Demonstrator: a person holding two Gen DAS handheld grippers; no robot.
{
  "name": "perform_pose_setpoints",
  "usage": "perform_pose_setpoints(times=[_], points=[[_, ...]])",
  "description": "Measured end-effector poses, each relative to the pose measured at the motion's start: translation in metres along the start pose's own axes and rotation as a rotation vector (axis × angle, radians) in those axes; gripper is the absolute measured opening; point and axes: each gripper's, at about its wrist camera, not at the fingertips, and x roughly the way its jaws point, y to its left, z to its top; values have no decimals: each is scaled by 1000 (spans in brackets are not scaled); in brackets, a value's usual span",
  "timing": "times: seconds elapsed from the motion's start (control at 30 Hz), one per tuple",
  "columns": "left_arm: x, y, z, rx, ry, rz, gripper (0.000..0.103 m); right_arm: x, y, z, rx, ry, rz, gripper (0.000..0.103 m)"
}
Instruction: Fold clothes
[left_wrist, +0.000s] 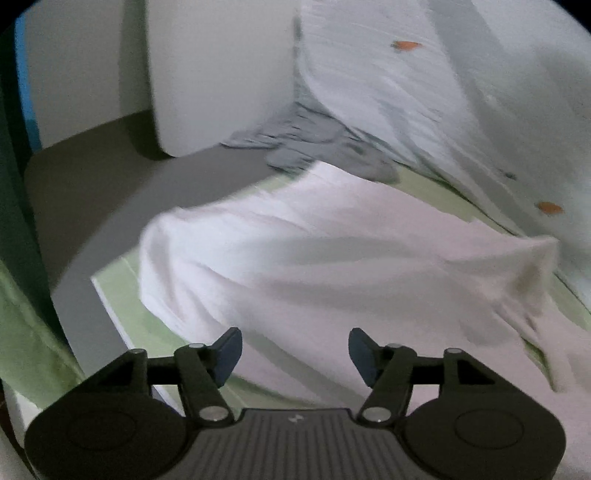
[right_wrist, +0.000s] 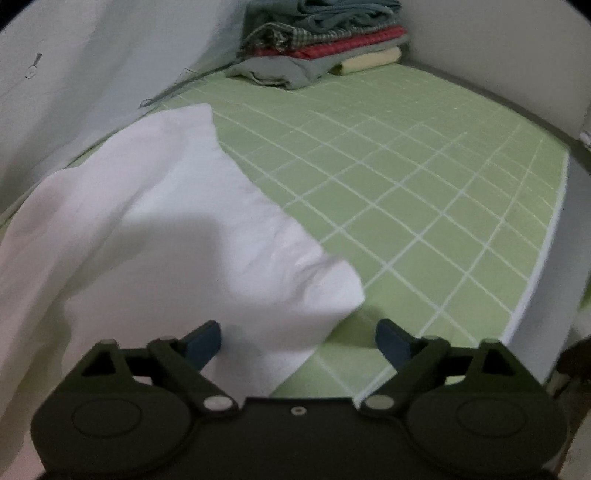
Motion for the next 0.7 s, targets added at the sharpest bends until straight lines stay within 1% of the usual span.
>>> perform_pose_setpoints(times=[0.07,0.1,0.13,0.17,0.2,0.23,0.3,0.37,0.5,0.53,0.57,0.63,0.7], points=[[-14,-17,-13,40,7,-25,66,0,-4,3,-15,3,47,89],[-17,-24,-19,57,12,-28,67,-2,-4,3,-23,-10,77,77],[-21,-30,-24,73,17,-31,67,-3,-4,3,-46,-22,88,56],[-24,-36,-30,90,22,-34,67,-4,-2,3,-80,-29,88,41],[-27,-42,-35,106,27,-37,67,-5,-5,5,-92,-30,108,16],[-28,-47,-39,109,33,-39,67,-6,-9,8,-100,-30,133,17],[-31,-55,-45,112,38,-42,67,-20,-22,14,-78,-63,160,13],[-34,-59,-48,108,36,-40,67,-35,-36,20,-52,-100,184,13],[-36,-63,-55,109,36,-34,67,-89,-64,37,-112,-258,98,12],[-35,-64,-57,106,44,-30,67,-92,-72,40,-109,-265,83,12],[-34,-65,-59,104,52,-26,67,-92,-81,43,-102,-265,69,12],[-30,-65,-62,87,79,-18,67,-69,-97,41,-94,-176,22,12],[-31,-66,-63,95,82,-19,67,-43,-112,35,-70,-71,-15,13]])
